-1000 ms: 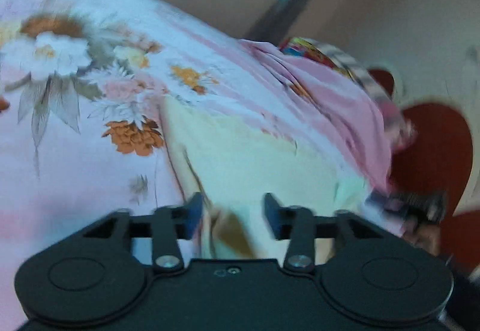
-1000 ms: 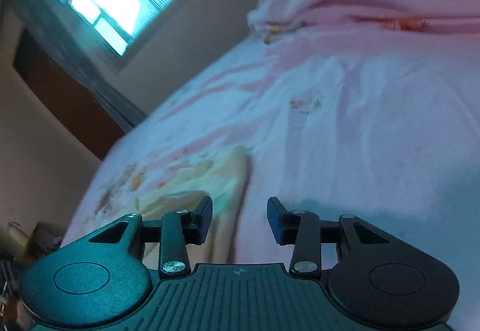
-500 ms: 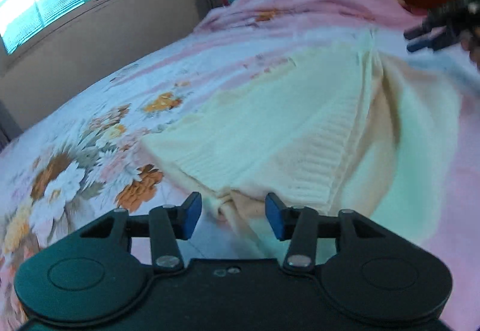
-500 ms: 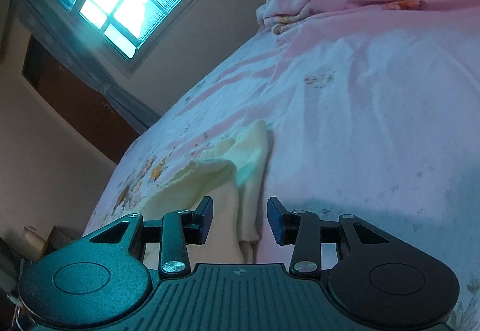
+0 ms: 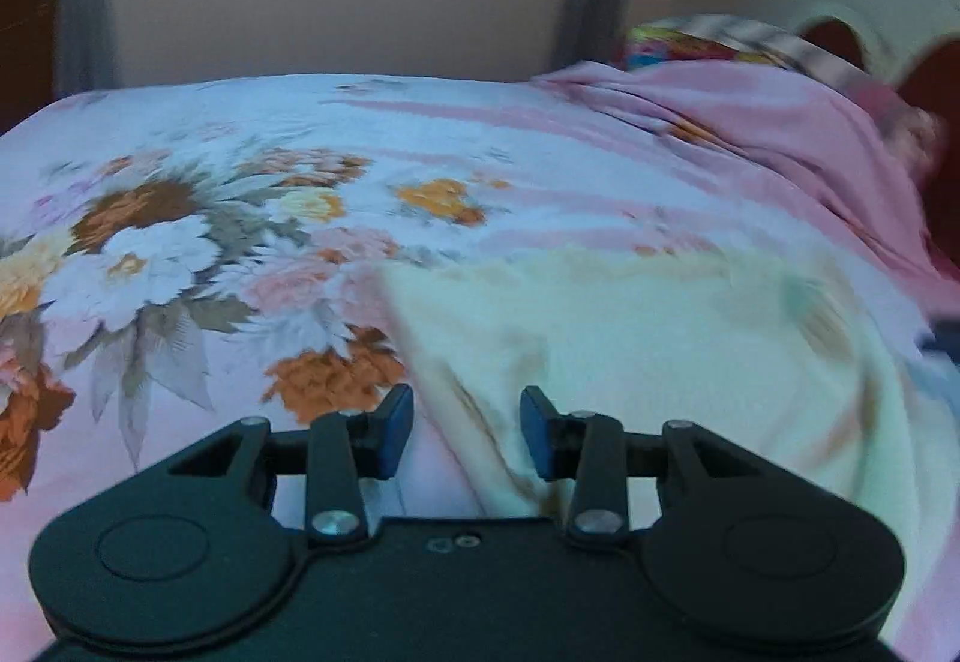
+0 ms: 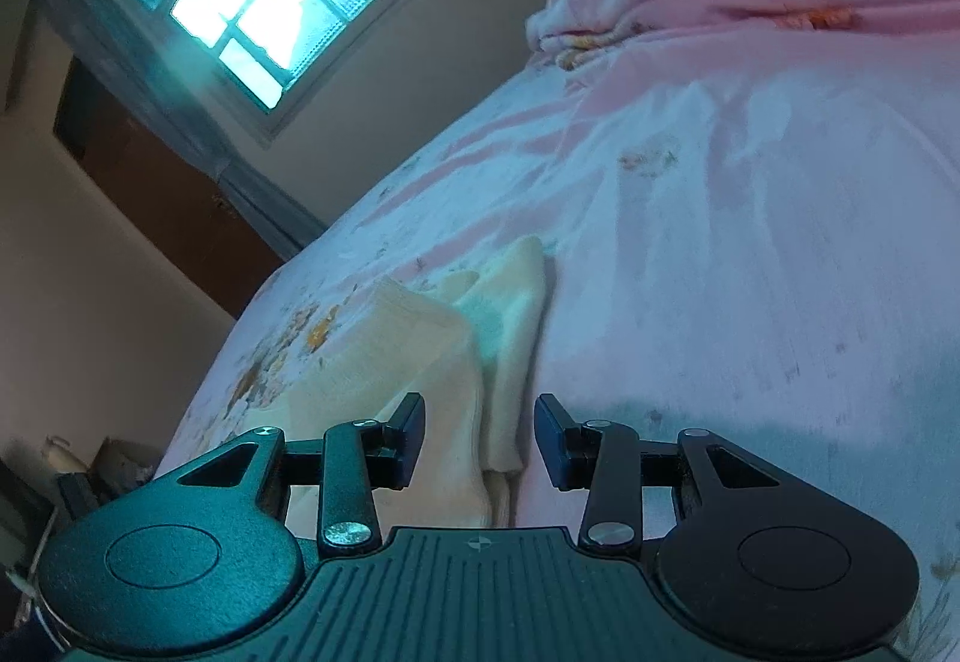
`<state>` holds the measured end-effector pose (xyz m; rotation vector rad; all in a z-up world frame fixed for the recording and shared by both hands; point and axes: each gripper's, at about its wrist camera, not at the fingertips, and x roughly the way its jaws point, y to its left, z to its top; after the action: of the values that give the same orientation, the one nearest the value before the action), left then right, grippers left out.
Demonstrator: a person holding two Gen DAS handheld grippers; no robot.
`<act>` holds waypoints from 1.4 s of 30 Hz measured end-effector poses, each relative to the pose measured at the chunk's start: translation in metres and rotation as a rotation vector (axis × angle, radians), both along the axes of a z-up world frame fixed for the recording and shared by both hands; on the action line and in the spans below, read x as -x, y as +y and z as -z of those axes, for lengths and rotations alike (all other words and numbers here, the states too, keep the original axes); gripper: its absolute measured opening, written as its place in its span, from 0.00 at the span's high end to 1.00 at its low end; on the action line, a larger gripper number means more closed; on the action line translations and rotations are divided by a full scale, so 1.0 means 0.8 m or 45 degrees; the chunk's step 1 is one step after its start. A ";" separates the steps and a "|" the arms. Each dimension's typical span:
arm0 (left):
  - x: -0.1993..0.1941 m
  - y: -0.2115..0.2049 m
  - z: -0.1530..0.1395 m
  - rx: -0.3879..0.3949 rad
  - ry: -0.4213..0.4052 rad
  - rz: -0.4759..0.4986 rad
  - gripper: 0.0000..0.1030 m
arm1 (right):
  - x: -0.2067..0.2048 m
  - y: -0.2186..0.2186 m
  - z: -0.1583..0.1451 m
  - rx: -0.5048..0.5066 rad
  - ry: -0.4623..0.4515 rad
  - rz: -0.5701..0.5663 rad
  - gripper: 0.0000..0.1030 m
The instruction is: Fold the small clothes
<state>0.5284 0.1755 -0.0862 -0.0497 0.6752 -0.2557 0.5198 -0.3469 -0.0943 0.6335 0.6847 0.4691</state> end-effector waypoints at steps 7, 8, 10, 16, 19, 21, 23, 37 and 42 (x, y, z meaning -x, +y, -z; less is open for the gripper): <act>-0.043 -0.028 0.010 0.029 0.046 0.165 0.60 | -0.029 0.036 -0.001 0.053 -0.075 -0.067 0.61; -0.053 -0.031 0.014 0.036 0.071 0.190 0.60 | -0.037 0.043 -0.002 0.058 -0.086 -0.083 0.61; -0.073 -0.030 0.021 0.099 0.139 0.244 0.60 | -0.059 0.054 0.000 0.069 -0.098 -0.095 0.61; -0.098 -0.021 0.029 0.246 0.208 0.295 0.78 | -0.116 0.077 0.020 0.133 -0.075 -0.140 0.61; -0.092 -0.028 0.033 0.250 0.174 0.322 0.95 | -0.133 0.091 0.030 0.212 -0.073 -0.169 0.61; -0.080 -0.029 0.031 0.254 0.097 0.303 0.97 | -0.133 0.098 0.032 0.231 -0.087 -0.185 0.77; -0.067 -0.024 0.025 0.294 0.027 0.294 0.97 | -0.128 0.105 0.030 0.250 -0.094 -0.210 0.97; -0.097 0.035 -0.037 0.422 -0.211 0.115 1.00 | -0.114 0.086 -0.032 0.236 -0.327 -0.048 0.98; -0.163 0.001 0.018 0.051 0.074 -0.072 0.77 | -0.165 0.100 0.031 0.379 -0.044 0.051 0.97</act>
<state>0.6584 0.1763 -0.1008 -0.1147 0.7253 -0.2144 0.6521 -0.2665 -0.1191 0.3575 0.6916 0.3313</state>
